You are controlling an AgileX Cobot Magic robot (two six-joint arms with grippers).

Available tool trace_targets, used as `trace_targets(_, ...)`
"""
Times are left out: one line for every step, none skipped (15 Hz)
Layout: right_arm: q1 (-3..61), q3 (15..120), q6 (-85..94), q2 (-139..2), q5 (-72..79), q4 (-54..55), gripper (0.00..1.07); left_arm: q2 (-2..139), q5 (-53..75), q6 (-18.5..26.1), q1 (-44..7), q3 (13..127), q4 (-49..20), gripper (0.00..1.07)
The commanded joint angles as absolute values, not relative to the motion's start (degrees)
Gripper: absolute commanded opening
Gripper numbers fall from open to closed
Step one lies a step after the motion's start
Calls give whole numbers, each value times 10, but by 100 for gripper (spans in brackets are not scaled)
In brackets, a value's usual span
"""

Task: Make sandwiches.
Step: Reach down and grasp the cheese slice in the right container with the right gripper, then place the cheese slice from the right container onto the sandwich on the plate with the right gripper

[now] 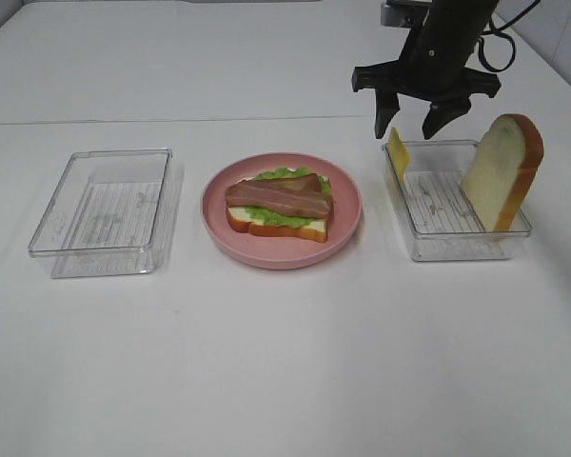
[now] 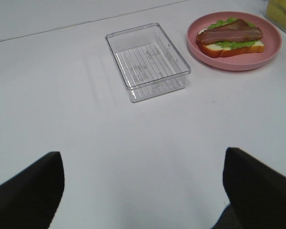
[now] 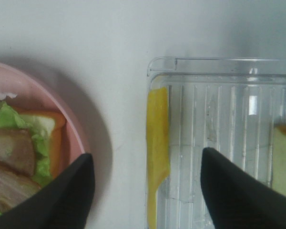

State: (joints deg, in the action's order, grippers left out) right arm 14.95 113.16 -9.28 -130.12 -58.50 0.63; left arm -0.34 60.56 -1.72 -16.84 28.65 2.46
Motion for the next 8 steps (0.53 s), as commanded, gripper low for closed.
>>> trace_targets(149, 1134, -83, -1315, -583, 16, 58, -8, 600, -17, -172, 286, 22, 86)
trace_targets(149, 1134, -82, -1324, -584, 16, 56, -8, 600, -17, -172, 286, 22, 86)
trace_targets(149, 1134, -80, -1325, -584, 16, 54, -8, 600, -17, -172, 286, 22, 86)
trace_targets(149, 1134, -78, -1328, -587, 16, 52, -8, 600, -17, -172, 286, 22, 86)
trace_targets(149, 1134, -78, -1329, -587, 15, 48, -8, 600, -17, -172, 286, 22, 86)
trace_targets(149, 1134, -78, -1329, -586, 15, 41, -8, 600, -17, -172, 286, 22, 86)
trace_targets(149, 1134, -78, -1329, -586, 15, 41, -8, 600, -17, -172, 286, 22, 86)
trace_targets(149, 1134, -78, -1329, -587, 14, 22, -8, 600, -17, -172, 286, 22, 86)
